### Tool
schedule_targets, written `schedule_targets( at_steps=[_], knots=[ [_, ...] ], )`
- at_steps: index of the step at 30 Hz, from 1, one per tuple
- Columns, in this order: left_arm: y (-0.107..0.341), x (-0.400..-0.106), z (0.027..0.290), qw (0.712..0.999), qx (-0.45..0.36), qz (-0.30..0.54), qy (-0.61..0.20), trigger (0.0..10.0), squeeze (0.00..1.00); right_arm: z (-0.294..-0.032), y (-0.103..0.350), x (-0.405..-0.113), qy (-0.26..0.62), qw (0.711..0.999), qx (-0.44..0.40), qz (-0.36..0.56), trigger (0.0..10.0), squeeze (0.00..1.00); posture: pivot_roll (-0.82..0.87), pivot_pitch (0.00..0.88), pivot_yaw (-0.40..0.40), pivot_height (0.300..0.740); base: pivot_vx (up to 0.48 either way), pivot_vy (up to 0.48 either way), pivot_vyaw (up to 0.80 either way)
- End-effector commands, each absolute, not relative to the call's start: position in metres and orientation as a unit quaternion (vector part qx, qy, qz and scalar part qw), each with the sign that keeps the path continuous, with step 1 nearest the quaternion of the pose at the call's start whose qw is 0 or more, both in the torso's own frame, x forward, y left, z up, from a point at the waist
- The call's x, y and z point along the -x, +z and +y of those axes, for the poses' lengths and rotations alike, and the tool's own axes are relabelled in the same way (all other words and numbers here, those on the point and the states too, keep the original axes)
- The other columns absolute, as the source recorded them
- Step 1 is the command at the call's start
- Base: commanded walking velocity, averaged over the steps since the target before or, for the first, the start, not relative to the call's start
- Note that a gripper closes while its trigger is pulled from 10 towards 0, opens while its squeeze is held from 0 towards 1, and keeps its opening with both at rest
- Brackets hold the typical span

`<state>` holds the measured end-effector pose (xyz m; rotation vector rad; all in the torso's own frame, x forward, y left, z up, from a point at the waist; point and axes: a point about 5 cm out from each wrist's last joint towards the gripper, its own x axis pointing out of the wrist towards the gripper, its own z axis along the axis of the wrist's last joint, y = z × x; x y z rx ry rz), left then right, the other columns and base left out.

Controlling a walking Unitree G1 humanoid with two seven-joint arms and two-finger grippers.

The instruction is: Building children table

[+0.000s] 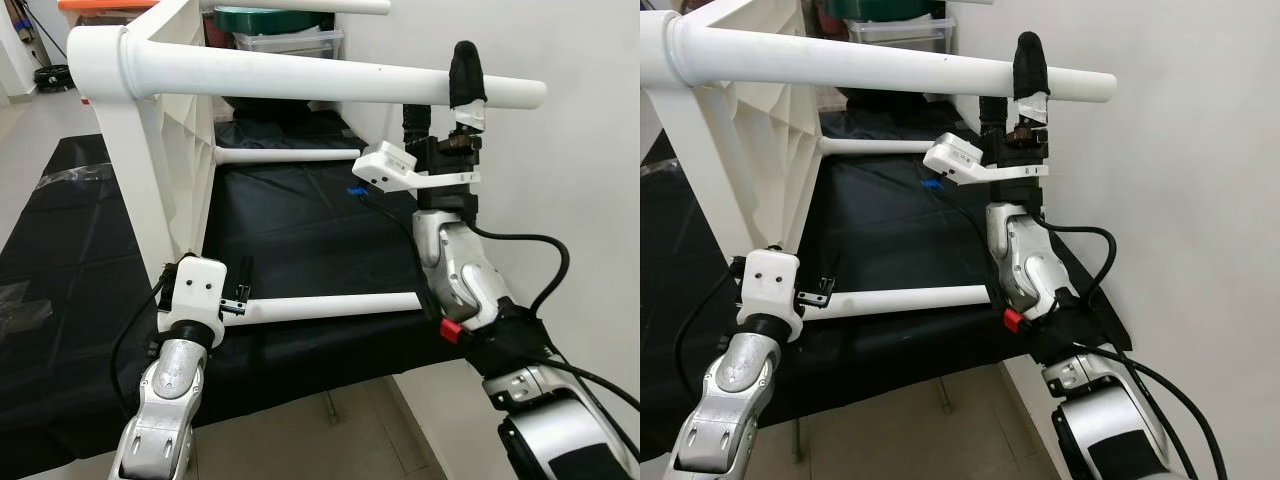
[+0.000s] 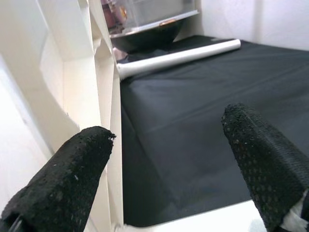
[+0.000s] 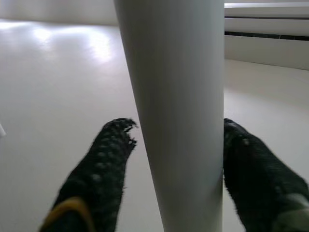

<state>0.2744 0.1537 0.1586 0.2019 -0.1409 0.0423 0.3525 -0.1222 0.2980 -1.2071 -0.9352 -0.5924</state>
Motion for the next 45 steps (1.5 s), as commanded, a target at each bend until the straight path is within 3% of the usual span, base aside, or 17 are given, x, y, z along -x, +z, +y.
schedule_targets(
  at_steps=[1, 13, 23, 29, 35, 39, 42, 45],
  knots=[
    [0.148, -0.274, 0.164, 0.993, -0.103, -0.047, 0.046, 10.0, 0.00, -0.119, 0.302, -0.354, -0.264, 0.684, 0.531, -0.425, 0.0, 0.00, 0.09, 0.059, -0.044, 0.740, 0.000, 0.000, 0.00],
    [0.120, -0.285, 0.182, 0.994, -0.068, 0.006, 0.088, 10.0, 0.00, -0.120, 0.305, -0.360, -0.261, 0.688, 0.524, -0.429, 0.0, 0.00, 0.08, 0.066, -0.043, 0.740, 0.000, 0.000, 0.00],
    [0.131, -0.321, 0.175, 0.991, -0.122, -0.026, 0.058, 10.0, 0.00, -0.120, 0.303, -0.362, -0.250, 0.693, 0.523, -0.428, 0.0, 0.00, 0.08, 0.072, -0.039, 0.740, 0.000, 0.000, 0.00],
    [0.132, -0.336, 0.184, 0.987, -0.143, -0.026, 0.070, 10.0, 0.00, -0.120, 0.303, -0.363, -0.249, 0.695, 0.518, -0.432, 0.0, 0.00, 0.07, 0.069, -0.030, 0.740, 0.000, 0.000, 0.00],
    [0.149, -0.338, 0.241, 0.958, -0.231, -0.033, 0.166, 10.0, 0.00, -0.135, 0.306, -0.365, -0.266, 0.708, 0.502, -0.420, 0.0, 0.00, 0.07, 0.059, -0.026, 0.740, 0.000, 0.000, 0.00],
    [0.159, -0.335, 0.262, 0.948, -0.250, -0.040, 0.194, 10.0, 0.00, -0.139, 0.307, -0.366, -0.270, 0.709, 0.500, -0.417, 0.0, 0.00, 0.08, 0.054, -0.030, 0.740, 0.000, 0.000, 0.00],
    [0.195, -0.330, 0.305, 0.925, -0.289, -0.073, 0.234, 10.0, 0.00, -0.142, 0.310, -0.368, -0.276, 0.715, 0.492, -0.412, 0.0, 0.00, 0.09, 0.044, -0.029, 0.740, 0.000, 0.000, 0.00],
    [0.207, -0.329, 0.313, 0.916, -0.312, -0.087, 0.236, 10.0, 0.00, -0.143, 0.310, -0.369, -0.278, 0.720, 0.487, -0.410, 0.0, 0.00, 0.09, 0.040, -0.029, 0.740, 0.000, 0.000, 0.00]
  ],
)
